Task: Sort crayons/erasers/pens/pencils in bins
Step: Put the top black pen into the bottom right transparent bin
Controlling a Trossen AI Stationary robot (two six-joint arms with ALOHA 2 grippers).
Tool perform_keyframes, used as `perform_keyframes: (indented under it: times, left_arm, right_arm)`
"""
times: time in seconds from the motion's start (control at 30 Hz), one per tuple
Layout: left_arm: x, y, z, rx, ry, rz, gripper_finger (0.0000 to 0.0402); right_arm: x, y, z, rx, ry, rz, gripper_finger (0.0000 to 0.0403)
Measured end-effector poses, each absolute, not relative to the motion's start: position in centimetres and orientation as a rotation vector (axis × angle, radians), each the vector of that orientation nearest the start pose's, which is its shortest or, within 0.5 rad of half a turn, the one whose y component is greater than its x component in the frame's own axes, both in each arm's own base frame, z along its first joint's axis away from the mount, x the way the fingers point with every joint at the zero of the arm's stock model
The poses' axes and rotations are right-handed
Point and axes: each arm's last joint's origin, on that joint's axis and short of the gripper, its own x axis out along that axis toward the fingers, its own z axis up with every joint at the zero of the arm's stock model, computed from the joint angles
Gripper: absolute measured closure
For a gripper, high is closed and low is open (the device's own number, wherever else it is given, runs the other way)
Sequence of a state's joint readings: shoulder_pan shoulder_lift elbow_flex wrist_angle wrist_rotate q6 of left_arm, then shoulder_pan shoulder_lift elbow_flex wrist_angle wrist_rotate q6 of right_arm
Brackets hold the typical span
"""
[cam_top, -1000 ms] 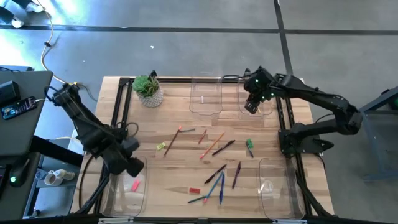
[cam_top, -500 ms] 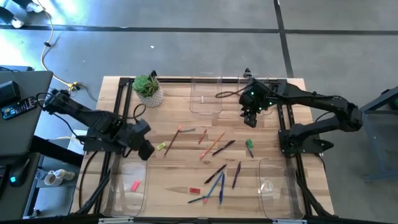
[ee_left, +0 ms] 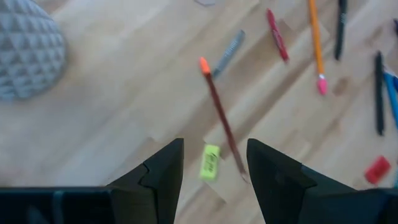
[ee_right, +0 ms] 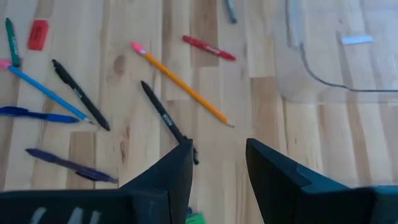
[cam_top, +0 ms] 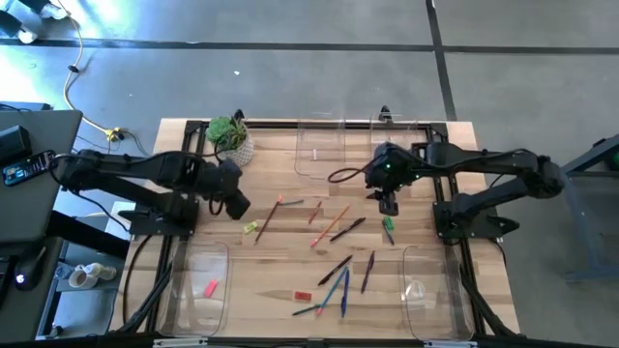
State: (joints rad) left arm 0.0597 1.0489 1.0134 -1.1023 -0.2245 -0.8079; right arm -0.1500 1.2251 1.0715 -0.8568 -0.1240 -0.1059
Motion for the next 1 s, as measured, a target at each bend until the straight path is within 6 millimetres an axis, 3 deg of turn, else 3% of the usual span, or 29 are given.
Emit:
perform_keyframes:
  times: [0.23,0.43,1.0]
  left_arm:
    - [17.1,4.0,29.6,-0.593,0.967,0.751,0.0239]
    - [16.8,5.2,29.6,-0.552,0.983,0.762,0.0238]
    - [16.6,5.9,29.6,-0.507,1.022,0.693,0.0238]
  right_arm:
    - [25.2,-2.3,29.9,-0.015,1.038,0.047,0.0261]
    - [26.3,-1.7,28.9,-0.075,1.090,0.100,0.0261]
    - [30.6,0.8,21.9,-0.278,1.315,0.334,0.0210]
